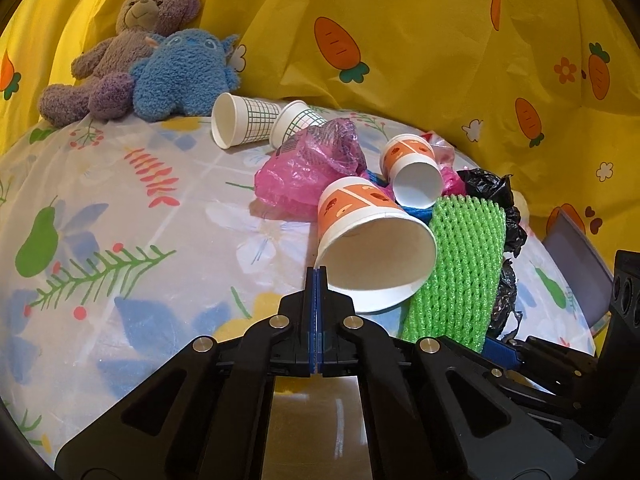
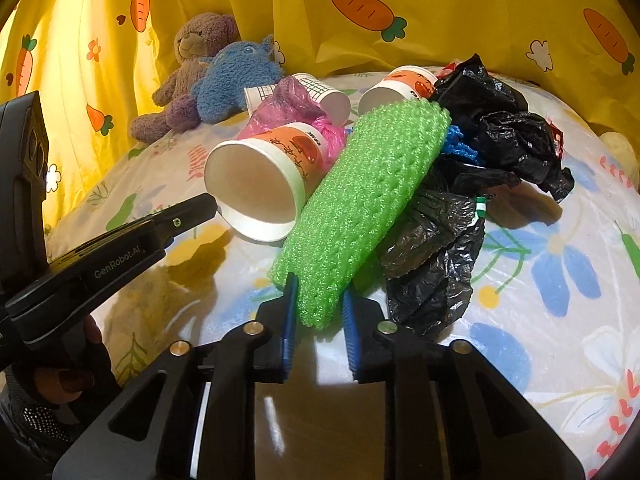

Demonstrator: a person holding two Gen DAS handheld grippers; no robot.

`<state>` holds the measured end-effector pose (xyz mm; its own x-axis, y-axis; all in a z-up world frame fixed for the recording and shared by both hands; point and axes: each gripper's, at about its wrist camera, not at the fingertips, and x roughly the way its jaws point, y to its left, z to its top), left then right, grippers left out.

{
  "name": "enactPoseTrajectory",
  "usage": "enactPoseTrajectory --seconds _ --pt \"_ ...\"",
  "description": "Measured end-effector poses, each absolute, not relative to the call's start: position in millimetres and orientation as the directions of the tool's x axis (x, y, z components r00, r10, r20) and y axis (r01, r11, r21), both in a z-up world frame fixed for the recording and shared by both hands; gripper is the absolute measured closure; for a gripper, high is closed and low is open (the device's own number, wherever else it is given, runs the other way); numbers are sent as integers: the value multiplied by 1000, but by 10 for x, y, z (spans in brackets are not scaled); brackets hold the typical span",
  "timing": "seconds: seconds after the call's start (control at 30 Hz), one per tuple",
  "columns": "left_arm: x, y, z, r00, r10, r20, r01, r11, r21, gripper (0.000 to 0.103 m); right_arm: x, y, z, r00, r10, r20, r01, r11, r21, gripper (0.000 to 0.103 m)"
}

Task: Collect trash
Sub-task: 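Lift the cup and mesh sleeve and carry both toward the grey bin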

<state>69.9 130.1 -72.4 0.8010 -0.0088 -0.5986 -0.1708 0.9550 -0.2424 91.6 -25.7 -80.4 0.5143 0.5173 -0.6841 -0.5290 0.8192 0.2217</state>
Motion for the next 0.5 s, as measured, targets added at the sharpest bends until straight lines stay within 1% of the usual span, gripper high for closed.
enactPoseTrajectory --seconds 0.13,0.3,0.33,0.37,0.43,0.5 --pt "610 1324 -662 825 7 -565 -180 951 -251 103 845 -327 -761 543 512 -665 -530 824 201 88" --pt "485 1308 -573 846 35 -532 -183 956 -229 103 721 -456 -651 587 510 -629 -542 825 163 89" --pt "468 1302 -562 852 42 -521 -182 958 -220 100 700 -494 -636 593 509 -623 -540 826 161 89" --pt "468 1292 -559 852 54 -520 -183 962 -201 96 680 -524 -621 601 507 -618 -538 828 157 89" --pt "506 1270 -567 847 63 -528 -180 968 -174 72 641 -574 -588 612 507 -607 -537 830 153 89" --pt "556 1254 -585 840 63 -538 -181 969 -169 58 607 -615 -550 620 510 -596 -535 831 154 89"
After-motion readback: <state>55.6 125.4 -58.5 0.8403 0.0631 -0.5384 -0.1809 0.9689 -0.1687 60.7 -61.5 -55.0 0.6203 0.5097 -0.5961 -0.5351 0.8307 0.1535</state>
